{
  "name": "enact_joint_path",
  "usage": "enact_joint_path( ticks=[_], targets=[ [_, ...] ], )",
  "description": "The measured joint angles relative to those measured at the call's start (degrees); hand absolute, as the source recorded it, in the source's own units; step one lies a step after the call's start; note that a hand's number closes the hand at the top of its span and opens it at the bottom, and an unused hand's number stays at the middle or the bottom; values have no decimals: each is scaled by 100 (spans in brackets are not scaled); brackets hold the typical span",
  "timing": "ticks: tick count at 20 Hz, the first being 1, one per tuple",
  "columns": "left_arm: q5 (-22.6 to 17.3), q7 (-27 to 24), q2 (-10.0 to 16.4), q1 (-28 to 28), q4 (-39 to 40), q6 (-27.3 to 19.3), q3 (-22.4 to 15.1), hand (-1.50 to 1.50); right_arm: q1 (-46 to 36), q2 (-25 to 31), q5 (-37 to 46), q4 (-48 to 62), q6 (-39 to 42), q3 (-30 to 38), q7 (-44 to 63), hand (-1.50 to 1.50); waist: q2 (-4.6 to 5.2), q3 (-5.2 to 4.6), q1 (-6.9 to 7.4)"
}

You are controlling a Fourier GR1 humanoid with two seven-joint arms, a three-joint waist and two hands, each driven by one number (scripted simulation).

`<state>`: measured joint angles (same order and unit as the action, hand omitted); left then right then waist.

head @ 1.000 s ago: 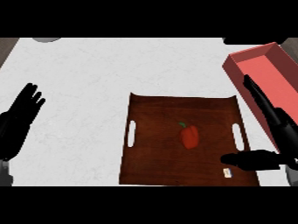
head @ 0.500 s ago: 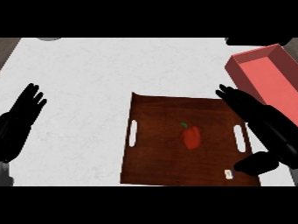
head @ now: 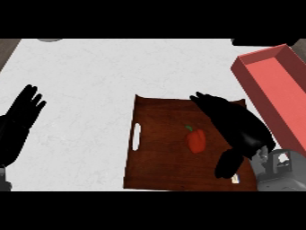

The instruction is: Pick the bell pepper from the tray and place it in the cardboard box

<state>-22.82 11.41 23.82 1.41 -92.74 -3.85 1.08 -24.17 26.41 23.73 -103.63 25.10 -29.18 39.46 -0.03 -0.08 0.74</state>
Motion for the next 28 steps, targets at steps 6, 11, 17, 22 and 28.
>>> enact_joint_path(
  ticks=[6, 11, 17, 22, 28],
  targets=[
    [93, 52, -113, -14, 7, 120, 140, 0, -14, -496, 124, 183, 514, 65, 494, -150, 0, 4, -39],
    [216, -31, -261, -141, -12, 246, 244, 0, 29, -707, 408, 556, 750, 206, 330, -150, 3, 6, -47],
    [415, 43, -428, -110, -29, 330, 355, 0, 179, -976, 874, 705, 841, 343, -61, -150, 2, 8, -55],
    [408, 187, -456, 1, -23, 476, 556, 0, 328, -1191, 1222, 586, 871, 383, -283, -150, 0, 8, -61],
    [549, 263, -595, -9, -76, 562, 624, 0, 380, -1401, 1765, 751, 896, 337, -528, -150, 0, 8, -59]
  ],
)
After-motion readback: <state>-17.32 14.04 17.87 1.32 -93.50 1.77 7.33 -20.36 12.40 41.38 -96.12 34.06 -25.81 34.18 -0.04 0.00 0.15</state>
